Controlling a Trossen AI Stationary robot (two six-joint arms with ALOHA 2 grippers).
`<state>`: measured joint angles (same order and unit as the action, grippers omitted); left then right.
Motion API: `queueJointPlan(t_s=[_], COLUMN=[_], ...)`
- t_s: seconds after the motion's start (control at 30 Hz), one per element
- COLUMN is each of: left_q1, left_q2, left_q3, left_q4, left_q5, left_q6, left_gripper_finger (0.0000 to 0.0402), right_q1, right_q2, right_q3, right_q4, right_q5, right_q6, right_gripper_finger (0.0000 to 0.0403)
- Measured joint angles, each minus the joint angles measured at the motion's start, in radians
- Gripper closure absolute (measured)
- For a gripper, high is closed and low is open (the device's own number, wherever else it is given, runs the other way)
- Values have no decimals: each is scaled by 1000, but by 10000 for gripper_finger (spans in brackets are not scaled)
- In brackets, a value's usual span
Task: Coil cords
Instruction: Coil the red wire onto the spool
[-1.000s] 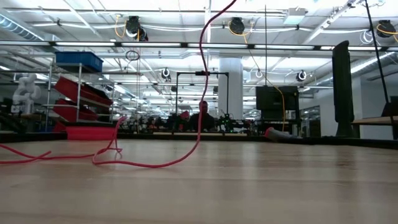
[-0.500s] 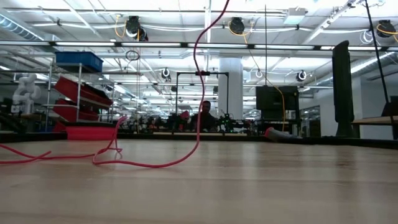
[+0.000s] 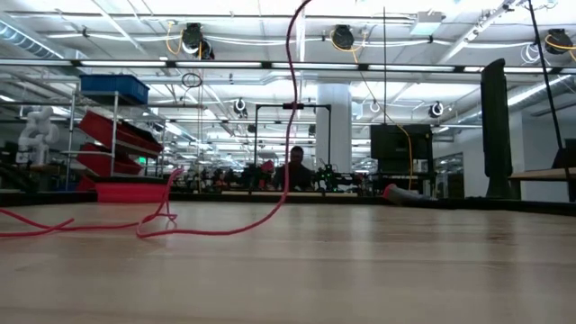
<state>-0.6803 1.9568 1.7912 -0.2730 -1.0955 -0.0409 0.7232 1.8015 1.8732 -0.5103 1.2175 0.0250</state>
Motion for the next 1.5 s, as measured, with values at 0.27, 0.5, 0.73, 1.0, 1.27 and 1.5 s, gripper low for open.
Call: queueJointPlan(t_s=[0.27,0.5,0.73,1.0,1.27,1.5], left_q1=[-11,-14,-30,-37,-54,-76], left_q2=[0,0,-6,-7,-7,-7], left_q3=[0,2,2,2,32,70], left_q4=[39,-17,-18,35,36,37], left_q5=[-7,-53,-60,-57,-41,-34], left_q6=[58,54,51,78,101,125], left_gripper_finger=[400,400,400,400,400,400], right_q1=[-4,8,33,24,6,-9], right_q2=[2,-1,-8,-8,-8,-9], right_q3=[0,-1,-1,-1,-1,-1], right_q4=[-43,-46,-46,-54,-134,-158], right_q5=[-12,-11,74,69,60,17], right_q6=[23,14,0,11,83,113], right_gripper_finger=[403,403,402,402,402,403])
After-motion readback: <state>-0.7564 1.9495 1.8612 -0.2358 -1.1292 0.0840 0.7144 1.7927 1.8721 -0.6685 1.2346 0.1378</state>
